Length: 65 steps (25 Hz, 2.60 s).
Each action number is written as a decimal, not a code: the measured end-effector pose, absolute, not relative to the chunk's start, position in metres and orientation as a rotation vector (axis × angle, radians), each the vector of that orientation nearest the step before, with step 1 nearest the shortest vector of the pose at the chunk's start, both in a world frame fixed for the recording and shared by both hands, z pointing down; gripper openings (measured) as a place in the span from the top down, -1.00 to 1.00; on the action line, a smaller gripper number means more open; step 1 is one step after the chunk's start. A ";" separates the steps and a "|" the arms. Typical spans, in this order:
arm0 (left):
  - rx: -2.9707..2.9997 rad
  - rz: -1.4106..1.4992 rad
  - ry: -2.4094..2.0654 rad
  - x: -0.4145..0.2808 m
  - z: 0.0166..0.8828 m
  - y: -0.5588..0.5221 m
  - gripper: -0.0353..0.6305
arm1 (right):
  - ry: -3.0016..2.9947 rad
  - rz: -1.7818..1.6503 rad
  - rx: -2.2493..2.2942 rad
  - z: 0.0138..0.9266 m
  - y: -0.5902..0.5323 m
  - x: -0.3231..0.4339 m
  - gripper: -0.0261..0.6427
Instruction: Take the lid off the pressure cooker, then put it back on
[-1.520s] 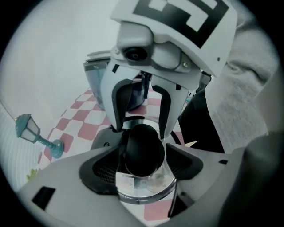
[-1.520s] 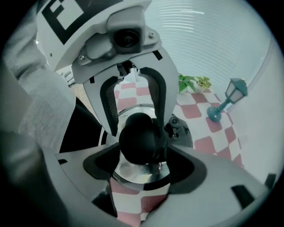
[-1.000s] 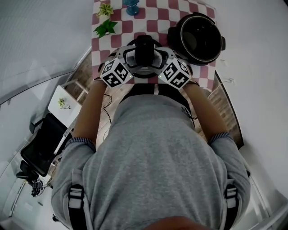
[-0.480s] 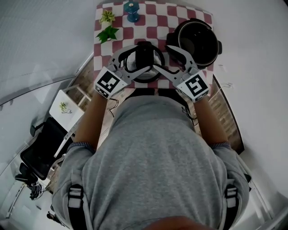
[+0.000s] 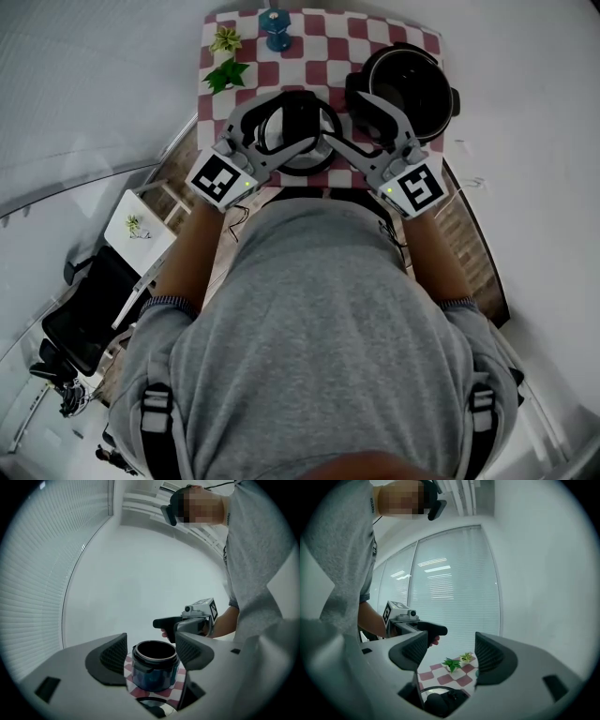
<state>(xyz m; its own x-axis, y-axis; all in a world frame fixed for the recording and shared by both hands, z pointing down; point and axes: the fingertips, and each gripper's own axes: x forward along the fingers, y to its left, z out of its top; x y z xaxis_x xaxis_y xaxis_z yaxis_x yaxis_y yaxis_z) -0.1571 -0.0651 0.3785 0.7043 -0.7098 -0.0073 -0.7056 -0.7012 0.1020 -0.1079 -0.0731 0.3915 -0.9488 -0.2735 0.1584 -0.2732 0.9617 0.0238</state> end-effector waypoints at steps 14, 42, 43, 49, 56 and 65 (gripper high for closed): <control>2.908 0.104 -1.159 -0.156 0.388 -0.060 -0.14 | -2.856 -0.003 0.289 0.413 -0.066 -0.115 -0.17; 2.679 1.306 -0.566 -0.151 0.611 -0.040 -0.15 | -2.173 -0.005 -0.091 0.592 -0.037 -0.146 -0.21; 2.671 1.328 -0.549 -0.150 0.617 -0.040 -0.15 | -2.156 -0.013 -0.098 0.599 -0.037 -0.147 -0.21; 2.617 1.387 -0.505 -0.146 0.645 -0.042 -0.15 | -2.052 -0.061 -0.139 0.639 -0.040 -0.145 -0.19; 2.536 1.451 -0.443 -0.144 0.674 -0.039 -0.15 | -1.962 -0.082 -0.165 0.669 -0.043 -0.143 -0.19; 2.496 1.541 -0.376 -0.143 0.694 -0.043 -0.15 | -1.885 -0.096 -0.204 0.691 -0.046 -0.142 -0.16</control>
<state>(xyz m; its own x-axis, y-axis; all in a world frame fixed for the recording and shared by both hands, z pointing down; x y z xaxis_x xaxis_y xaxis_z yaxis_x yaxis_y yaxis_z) -0.1430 -0.0433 0.6936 0.4293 -0.1170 0.8956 -0.3081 -0.9511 0.0234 -0.1419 -0.0457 0.6910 -0.3066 0.0927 0.9473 0.1889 0.9814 -0.0349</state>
